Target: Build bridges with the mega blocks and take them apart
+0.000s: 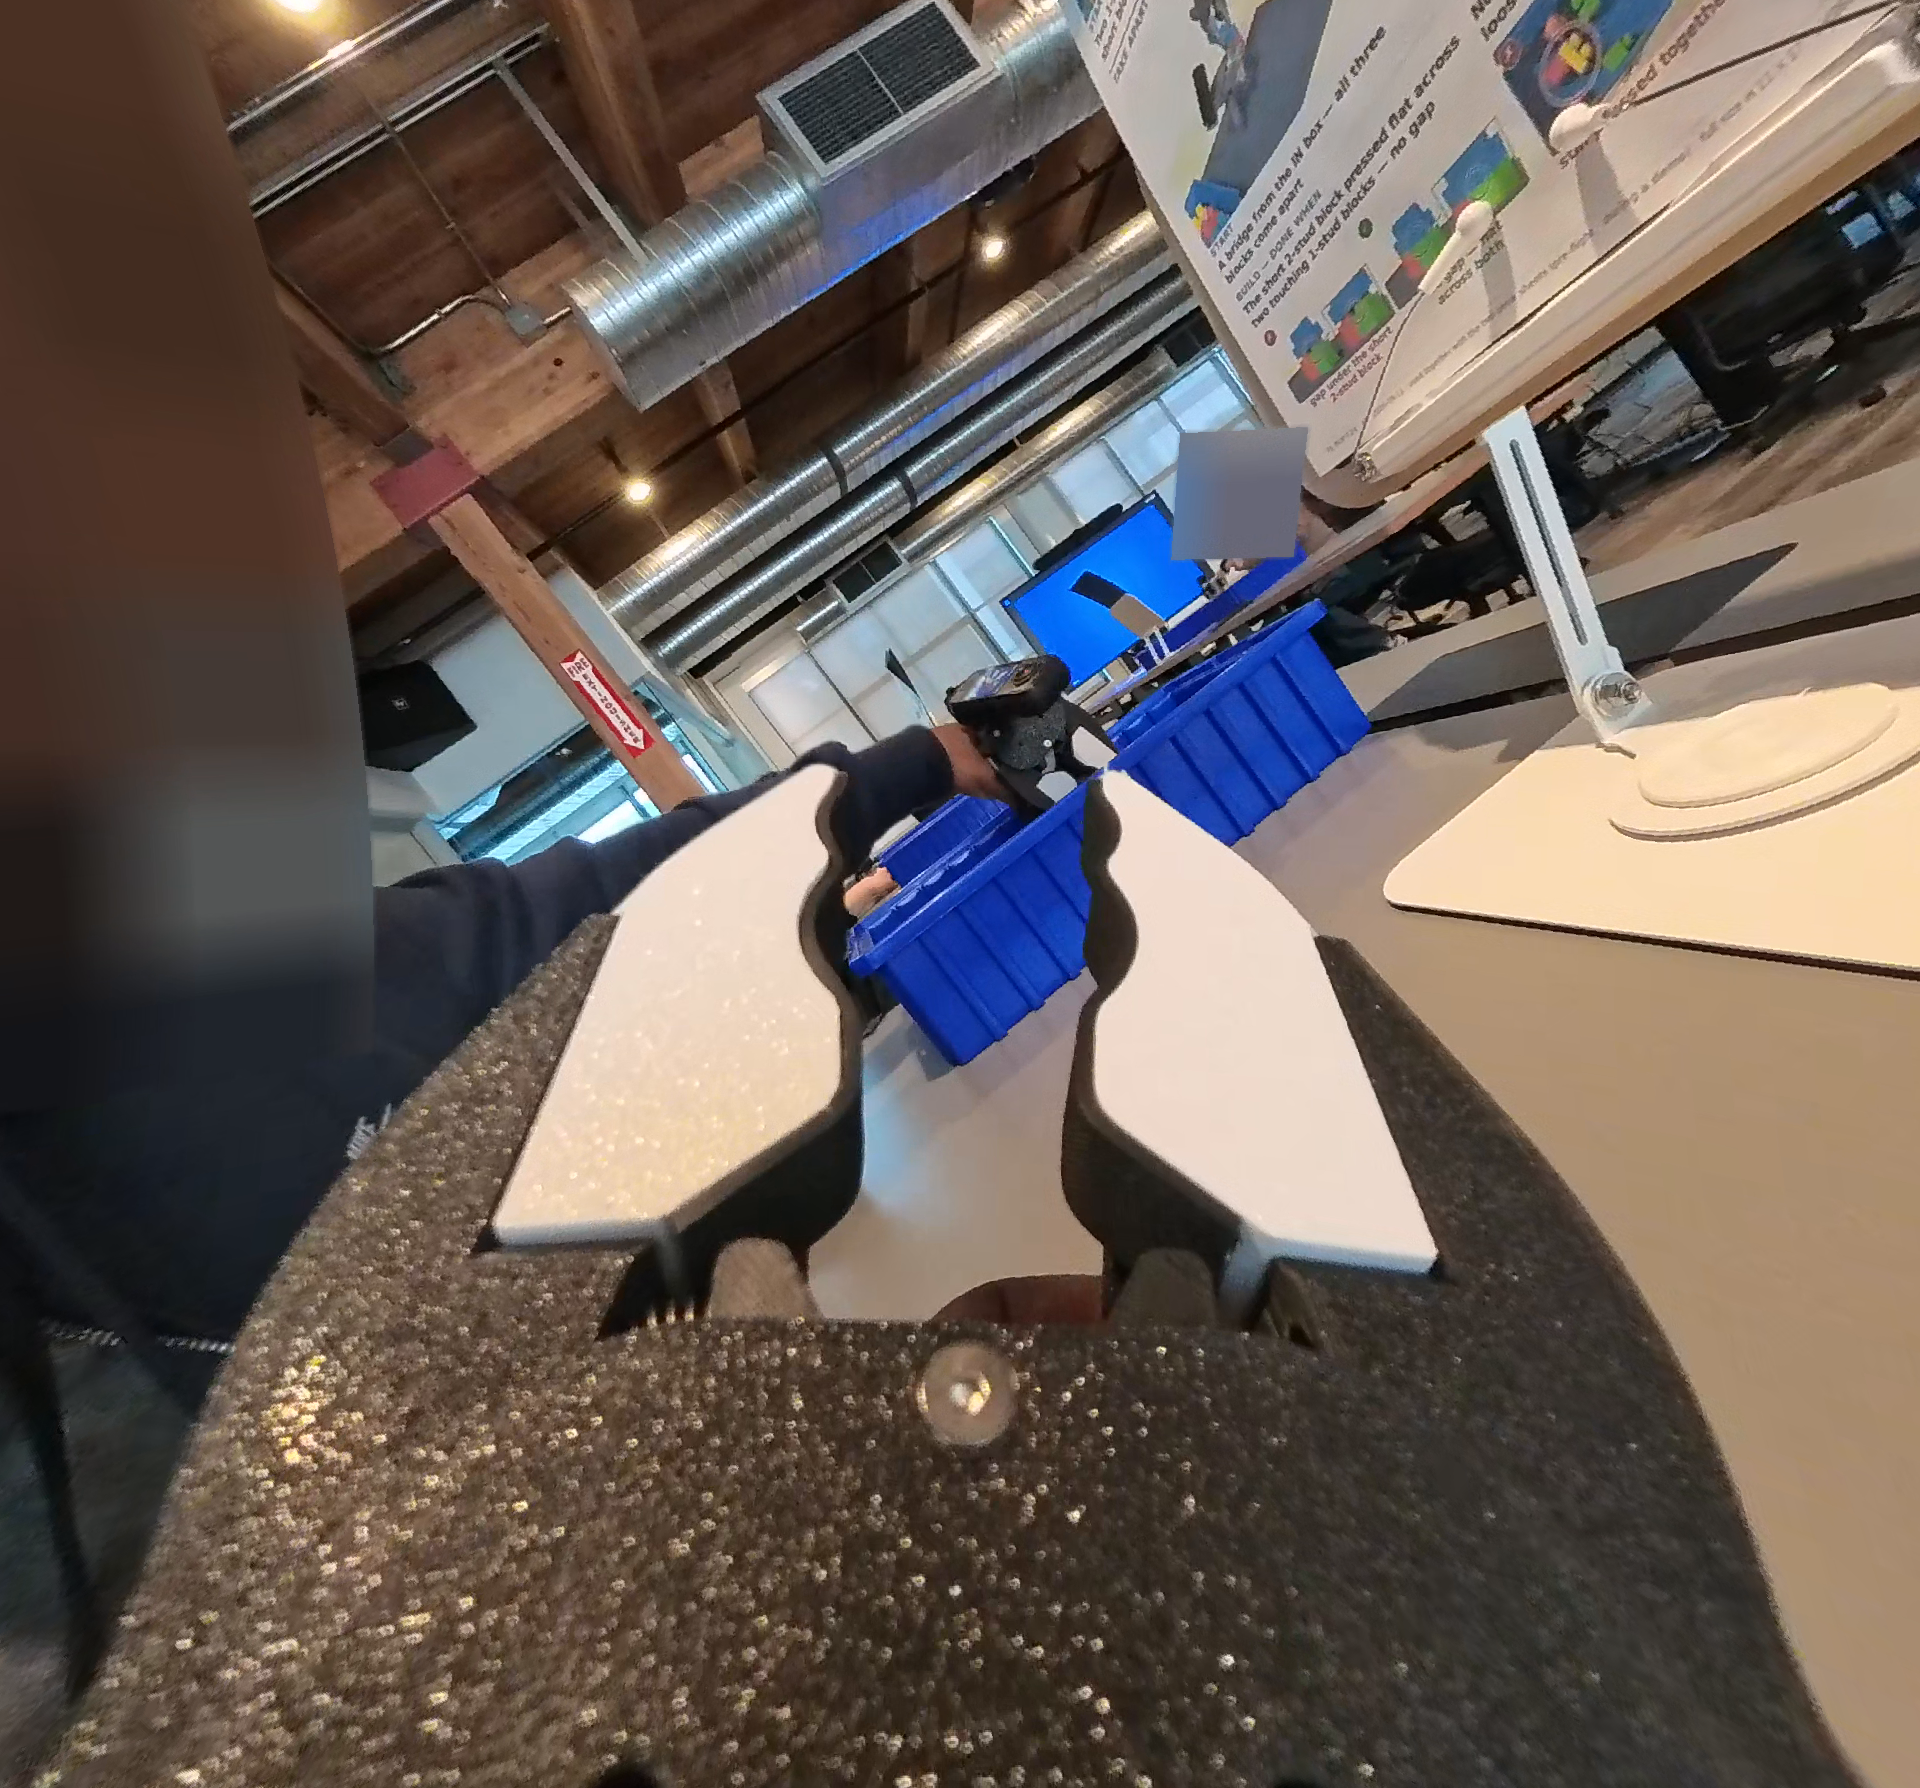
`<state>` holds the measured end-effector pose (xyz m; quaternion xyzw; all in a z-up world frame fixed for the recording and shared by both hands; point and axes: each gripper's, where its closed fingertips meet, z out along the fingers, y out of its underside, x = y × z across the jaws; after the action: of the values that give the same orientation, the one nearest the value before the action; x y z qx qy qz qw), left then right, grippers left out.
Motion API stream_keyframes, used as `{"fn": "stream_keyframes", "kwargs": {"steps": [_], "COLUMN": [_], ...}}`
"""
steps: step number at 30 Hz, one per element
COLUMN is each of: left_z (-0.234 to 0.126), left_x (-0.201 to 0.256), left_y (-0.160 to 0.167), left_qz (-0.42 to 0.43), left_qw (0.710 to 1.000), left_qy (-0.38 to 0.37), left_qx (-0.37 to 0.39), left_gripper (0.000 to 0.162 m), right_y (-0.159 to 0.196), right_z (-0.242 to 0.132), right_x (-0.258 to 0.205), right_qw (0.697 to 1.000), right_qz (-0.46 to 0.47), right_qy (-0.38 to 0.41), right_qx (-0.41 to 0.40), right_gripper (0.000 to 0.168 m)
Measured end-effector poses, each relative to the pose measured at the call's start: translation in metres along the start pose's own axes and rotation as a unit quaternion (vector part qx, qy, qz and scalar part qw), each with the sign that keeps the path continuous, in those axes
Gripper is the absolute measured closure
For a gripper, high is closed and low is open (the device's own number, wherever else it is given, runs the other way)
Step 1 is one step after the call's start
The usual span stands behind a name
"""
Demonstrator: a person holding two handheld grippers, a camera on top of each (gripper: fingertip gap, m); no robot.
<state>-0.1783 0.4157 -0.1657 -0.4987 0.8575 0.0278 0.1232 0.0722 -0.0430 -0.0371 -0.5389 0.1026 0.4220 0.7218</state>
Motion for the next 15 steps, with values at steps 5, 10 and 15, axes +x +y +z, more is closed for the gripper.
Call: {"fn": "stream_keyframes", "kwargs": {"steps": [5, 10, 15], "left_z": [0.001, 0.002, 0.002], "left_x": [0.000, -0.001, -0.004], "left_y": [0.000, 0.002, 0.003], "left_qz": [0.004, 0.006, 0.004], "left_qw": [0.999, 0.998, 0.998], "left_qy": [-0.035, -0.063, -0.067], "left_qx": [0.012, 0.009, -0.007], "left_gripper": [0.143, 0.140, 0.142], "right_y": [0.000, 0.002, 0.002], "right_z": [0.000, 0.002, 0.003], "right_x": [-0.002, -0.007, -0.011], "right_qw": [1.000, 1.000, 1.000], "right_qz": [0.009, 0.014, 0.012], "right_qy": [-0.007, -0.017, -0.023], "right_qx": [0.003, 0.002, 0.004], "right_gripper": [0.126, 0.125, 0.126]}}
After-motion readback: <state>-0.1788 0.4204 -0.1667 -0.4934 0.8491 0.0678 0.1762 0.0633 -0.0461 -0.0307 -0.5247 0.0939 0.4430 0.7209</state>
